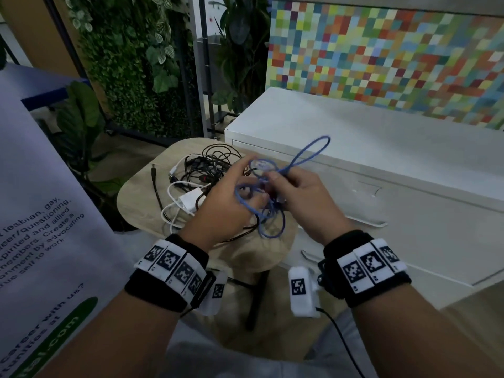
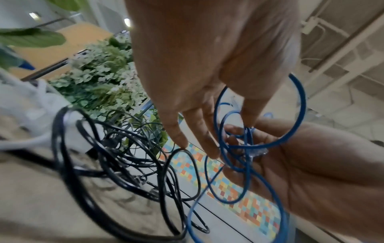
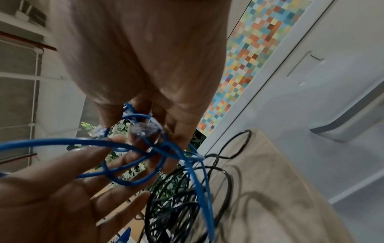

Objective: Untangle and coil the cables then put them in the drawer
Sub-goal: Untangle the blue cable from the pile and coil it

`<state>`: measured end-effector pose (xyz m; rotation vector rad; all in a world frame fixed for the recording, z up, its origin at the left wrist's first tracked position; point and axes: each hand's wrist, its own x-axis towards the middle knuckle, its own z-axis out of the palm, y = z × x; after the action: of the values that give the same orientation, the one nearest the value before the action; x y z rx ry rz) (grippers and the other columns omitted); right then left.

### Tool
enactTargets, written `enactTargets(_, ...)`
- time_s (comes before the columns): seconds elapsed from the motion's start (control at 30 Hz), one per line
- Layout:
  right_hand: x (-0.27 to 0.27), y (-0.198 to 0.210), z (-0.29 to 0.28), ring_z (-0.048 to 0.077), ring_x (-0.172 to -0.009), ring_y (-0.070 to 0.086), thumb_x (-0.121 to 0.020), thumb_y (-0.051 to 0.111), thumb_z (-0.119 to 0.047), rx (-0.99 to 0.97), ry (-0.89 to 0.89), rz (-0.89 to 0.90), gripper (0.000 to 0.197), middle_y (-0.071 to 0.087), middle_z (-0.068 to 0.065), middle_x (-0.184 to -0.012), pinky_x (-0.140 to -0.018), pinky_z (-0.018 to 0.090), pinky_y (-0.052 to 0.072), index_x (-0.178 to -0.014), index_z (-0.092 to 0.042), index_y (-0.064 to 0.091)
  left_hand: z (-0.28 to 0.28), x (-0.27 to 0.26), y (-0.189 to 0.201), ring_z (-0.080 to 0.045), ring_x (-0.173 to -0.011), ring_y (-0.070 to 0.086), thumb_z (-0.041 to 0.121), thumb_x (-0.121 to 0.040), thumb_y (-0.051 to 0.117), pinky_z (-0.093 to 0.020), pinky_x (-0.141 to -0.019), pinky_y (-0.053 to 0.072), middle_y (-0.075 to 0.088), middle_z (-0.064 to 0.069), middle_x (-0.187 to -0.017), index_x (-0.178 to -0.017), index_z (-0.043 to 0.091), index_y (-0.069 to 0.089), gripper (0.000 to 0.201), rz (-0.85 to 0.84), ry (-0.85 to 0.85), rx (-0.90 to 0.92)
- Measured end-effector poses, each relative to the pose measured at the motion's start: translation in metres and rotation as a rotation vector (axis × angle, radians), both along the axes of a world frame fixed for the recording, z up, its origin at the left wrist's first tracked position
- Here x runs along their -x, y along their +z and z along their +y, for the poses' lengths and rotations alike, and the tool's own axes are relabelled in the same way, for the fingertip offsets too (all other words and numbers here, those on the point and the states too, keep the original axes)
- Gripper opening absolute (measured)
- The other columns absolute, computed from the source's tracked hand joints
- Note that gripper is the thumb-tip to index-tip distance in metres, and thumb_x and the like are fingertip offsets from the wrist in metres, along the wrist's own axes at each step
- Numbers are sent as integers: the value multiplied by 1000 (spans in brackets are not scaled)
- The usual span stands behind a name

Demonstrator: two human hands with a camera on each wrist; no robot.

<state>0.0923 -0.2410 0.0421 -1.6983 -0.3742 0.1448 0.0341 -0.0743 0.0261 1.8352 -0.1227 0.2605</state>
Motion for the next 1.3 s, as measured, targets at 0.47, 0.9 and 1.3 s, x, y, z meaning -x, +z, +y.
enactTargets(0.47, 5, -16, 19, 23, -54, 60, -106, 55, -17, -89, -55, 281, 17, 73, 12, -82, -51, 32, 55, -110, -20, 71, 36, 21, -13, -29, -92, 69, 29, -107, 50, -36, -89, 53, 74, -4, -81, -79, 14, 73, 39, 153, 144, 76)
enactTargets(0.9, 0, -22, 10, 21, -65, 67, -101, 66, -21, -193, -205, 261, 14, 68, 6, -74, -56, 33, 59, -104, -14, 78, 35, 25, -4, -26, -108, 68, 27, -90, 47, -38, -98, 47, 76, -8, -102, -85, 21, 82, 36, 59, 0, 216)
enactTargets(1.3, 14, -11, 13, 23, -76, 74, -108, 47, -9, -79, 71, 145, 26, 77, 7, -105, -64, 33, 61, -117, -10, 72, 8, 4, 13, -2, -101, 69, 27, -93, 72, -34, -91, 56, 75, 16, -98, -149, 32, 52, 60, 60, 168, -220)
